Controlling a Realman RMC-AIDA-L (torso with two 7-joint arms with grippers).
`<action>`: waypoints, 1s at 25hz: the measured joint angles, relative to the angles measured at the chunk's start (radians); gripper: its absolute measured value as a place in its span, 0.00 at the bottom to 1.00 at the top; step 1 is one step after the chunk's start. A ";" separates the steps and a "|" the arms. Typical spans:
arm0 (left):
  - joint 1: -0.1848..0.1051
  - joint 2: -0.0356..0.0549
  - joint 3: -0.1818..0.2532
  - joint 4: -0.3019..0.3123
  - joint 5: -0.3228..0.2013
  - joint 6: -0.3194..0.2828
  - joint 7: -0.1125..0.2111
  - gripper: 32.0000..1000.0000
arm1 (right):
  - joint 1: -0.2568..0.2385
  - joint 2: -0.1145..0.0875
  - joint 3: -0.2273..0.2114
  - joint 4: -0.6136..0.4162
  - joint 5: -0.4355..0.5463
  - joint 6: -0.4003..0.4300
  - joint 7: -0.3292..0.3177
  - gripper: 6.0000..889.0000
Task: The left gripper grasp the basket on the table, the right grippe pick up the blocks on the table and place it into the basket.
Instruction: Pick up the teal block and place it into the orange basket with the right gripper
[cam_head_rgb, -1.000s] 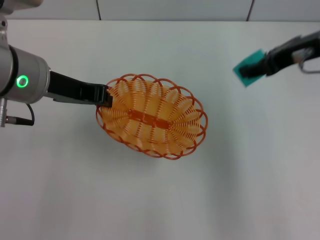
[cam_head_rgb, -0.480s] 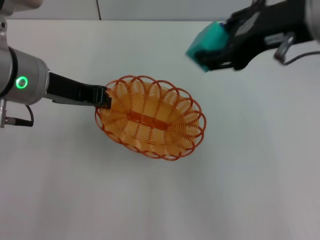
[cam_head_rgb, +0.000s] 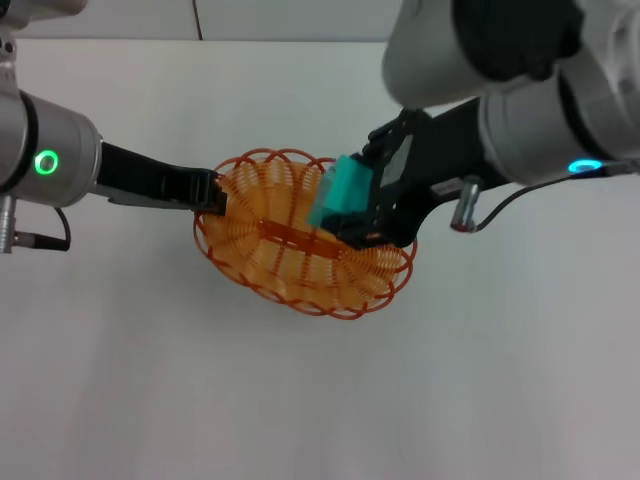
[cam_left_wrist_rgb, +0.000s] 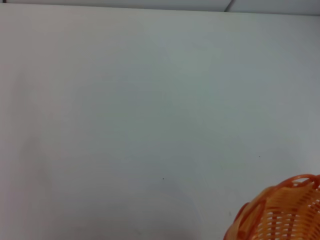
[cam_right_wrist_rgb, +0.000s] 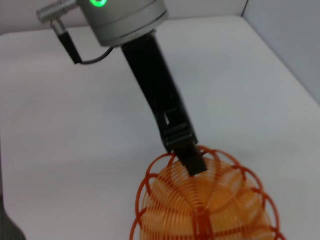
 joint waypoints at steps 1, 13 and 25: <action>-0.001 -0.0001 0.000 0.000 -0.002 0.000 0.000 0.05 | 0.007 0.000 -0.010 0.025 0.000 -0.008 -0.001 0.57; -0.005 -0.0004 0.005 0.001 -0.005 0.003 0.001 0.05 | 0.066 -0.001 -0.067 0.248 -0.001 -0.107 -0.022 0.58; -0.006 0.0009 0.003 0.001 -0.006 0.011 0.005 0.05 | 0.067 -0.001 -0.062 0.253 -0.001 -0.122 -0.025 0.58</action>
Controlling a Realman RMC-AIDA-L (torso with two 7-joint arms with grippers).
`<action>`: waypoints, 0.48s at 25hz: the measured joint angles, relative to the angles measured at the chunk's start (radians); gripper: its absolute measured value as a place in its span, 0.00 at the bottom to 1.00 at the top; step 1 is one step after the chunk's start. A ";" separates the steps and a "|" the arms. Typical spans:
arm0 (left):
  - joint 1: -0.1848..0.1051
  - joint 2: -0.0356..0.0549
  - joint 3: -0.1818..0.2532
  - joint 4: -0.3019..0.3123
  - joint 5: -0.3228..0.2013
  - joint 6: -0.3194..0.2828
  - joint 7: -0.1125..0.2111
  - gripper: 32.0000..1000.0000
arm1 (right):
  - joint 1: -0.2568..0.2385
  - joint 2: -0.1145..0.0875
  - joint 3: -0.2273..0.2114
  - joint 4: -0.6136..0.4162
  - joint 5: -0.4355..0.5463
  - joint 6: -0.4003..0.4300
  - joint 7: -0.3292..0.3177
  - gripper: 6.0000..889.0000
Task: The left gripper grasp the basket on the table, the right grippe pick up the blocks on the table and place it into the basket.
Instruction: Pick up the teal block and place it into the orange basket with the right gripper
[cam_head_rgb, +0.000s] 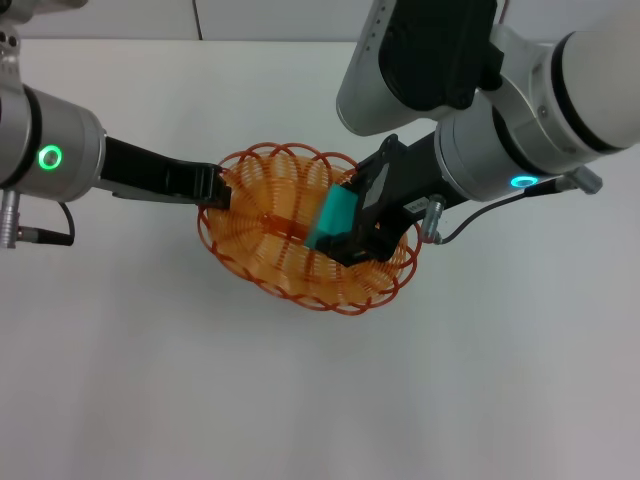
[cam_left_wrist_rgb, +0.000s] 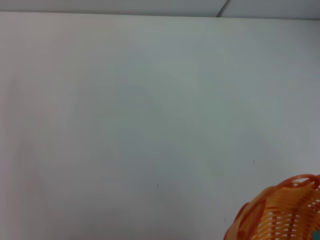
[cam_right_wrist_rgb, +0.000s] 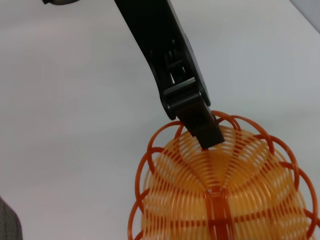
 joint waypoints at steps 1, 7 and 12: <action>0.000 0.0001 0.000 0.000 0.000 0.000 0.000 0.05 | 0.000 0.000 0.000 0.000 0.000 0.000 0.000 0.58; 0.000 0.0003 0.001 -0.001 0.000 0.000 0.000 0.05 | 0.000 0.000 -0.001 0.006 0.000 -0.001 -0.001 0.60; 0.000 0.0003 0.002 -0.001 0.000 0.000 0.000 0.05 | 0.000 0.000 0.004 0.008 0.000 -0.002 -0.001 0.73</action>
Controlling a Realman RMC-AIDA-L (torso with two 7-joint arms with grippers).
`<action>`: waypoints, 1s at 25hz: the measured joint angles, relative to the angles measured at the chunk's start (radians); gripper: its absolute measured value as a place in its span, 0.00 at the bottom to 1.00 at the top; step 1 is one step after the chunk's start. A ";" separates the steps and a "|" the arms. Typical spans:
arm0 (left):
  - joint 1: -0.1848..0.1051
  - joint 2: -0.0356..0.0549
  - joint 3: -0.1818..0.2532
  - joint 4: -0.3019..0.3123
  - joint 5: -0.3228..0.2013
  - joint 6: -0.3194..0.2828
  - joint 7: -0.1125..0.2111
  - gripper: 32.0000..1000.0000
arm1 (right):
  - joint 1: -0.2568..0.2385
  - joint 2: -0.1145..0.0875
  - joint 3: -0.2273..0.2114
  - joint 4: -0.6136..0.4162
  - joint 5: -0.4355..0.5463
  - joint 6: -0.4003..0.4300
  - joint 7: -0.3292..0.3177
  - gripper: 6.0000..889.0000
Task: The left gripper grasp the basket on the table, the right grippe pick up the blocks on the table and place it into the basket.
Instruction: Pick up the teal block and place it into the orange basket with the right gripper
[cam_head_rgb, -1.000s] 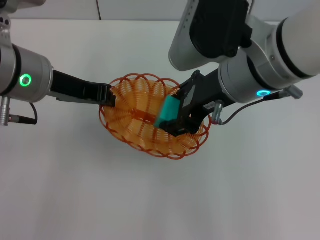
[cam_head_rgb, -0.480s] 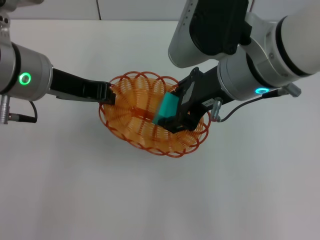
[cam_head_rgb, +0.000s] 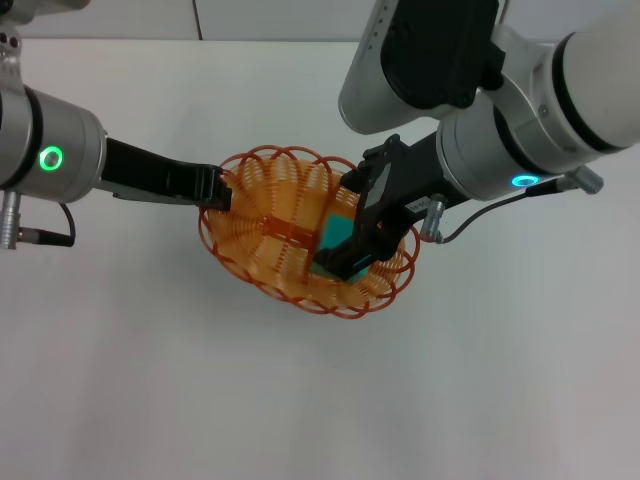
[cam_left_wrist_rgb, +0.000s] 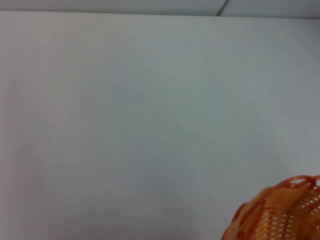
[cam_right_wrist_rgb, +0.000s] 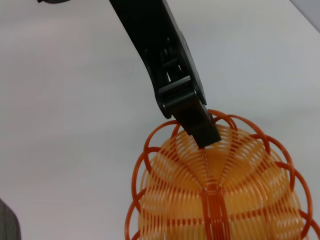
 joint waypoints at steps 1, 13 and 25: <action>0.000 0.0000 0.000 0.000 0.000 0.000 0.000 0.05 | 0.000 0.000 -0.001 0.000 0.000 0.000 0.000 0.79; 0.002 -0.0001 0.000 0.000 0.000 0.000 0.000 0.05 | -0.002 0.000 -0.008 0.000 -0.002 0.000 0.001 0.99; 0.005 -0.0001 -0.004 -0.008 0.002 0.002 0.004 0.05 | -0.055 -0.001 0.054 -0.181 -0.032 0.084 0.024 0.99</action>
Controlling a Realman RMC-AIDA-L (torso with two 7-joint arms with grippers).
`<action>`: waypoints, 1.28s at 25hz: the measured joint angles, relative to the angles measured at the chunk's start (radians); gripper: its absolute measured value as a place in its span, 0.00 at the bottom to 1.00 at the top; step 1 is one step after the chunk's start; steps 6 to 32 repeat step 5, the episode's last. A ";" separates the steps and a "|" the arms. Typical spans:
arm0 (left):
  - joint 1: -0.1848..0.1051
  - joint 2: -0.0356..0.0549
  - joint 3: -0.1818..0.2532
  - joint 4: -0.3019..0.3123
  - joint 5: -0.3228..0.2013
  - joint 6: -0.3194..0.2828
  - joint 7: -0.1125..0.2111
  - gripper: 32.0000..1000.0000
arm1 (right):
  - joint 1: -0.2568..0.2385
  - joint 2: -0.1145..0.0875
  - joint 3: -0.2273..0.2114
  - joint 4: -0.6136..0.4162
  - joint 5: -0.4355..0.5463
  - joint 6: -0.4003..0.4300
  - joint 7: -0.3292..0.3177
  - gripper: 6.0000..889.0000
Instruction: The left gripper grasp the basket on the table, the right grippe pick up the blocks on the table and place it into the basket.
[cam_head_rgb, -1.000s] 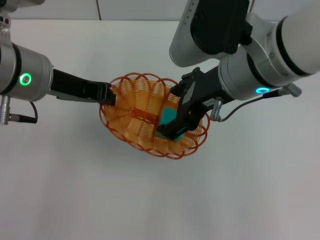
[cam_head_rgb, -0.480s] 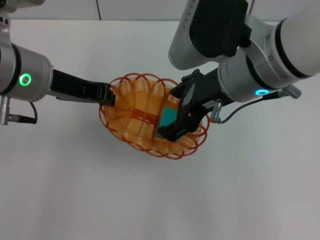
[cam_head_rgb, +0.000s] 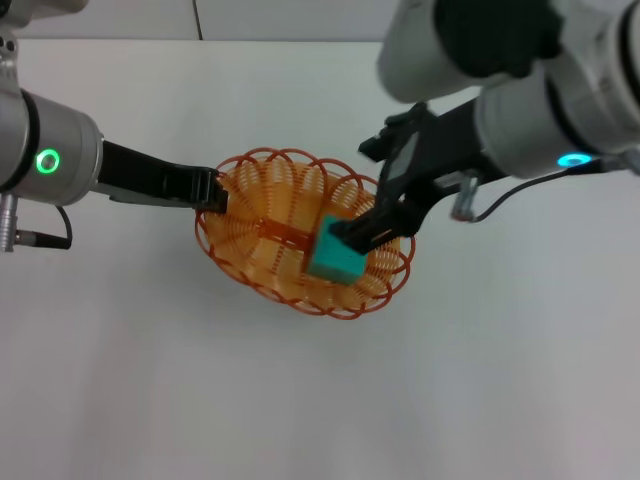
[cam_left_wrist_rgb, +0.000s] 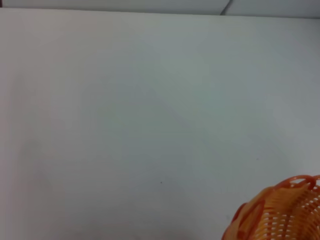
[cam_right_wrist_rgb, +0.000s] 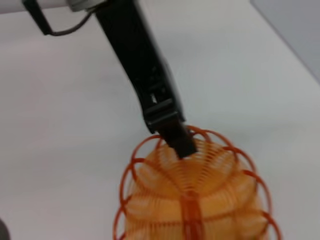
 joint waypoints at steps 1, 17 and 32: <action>0.000 0.0000 0.000 -0.001 0.000 0.000 0.001 0.05 | -0.008 0.001 0.009 -0.022 -0.008 0.010 0.001 0.99; 0.003 0.0000 -0.002 -0.003 0.000 0.000 0.003 0.05 | -0.044 0.001 0.022 -0.106 -0.021 0.036 0.009 0.99; 0.003 0.0000 -0.002 -0.003 0.000 0.000 0.003 0.05 | -0.044 0.001 0.022 -0.106 -0.021 0.036 0.009 0.99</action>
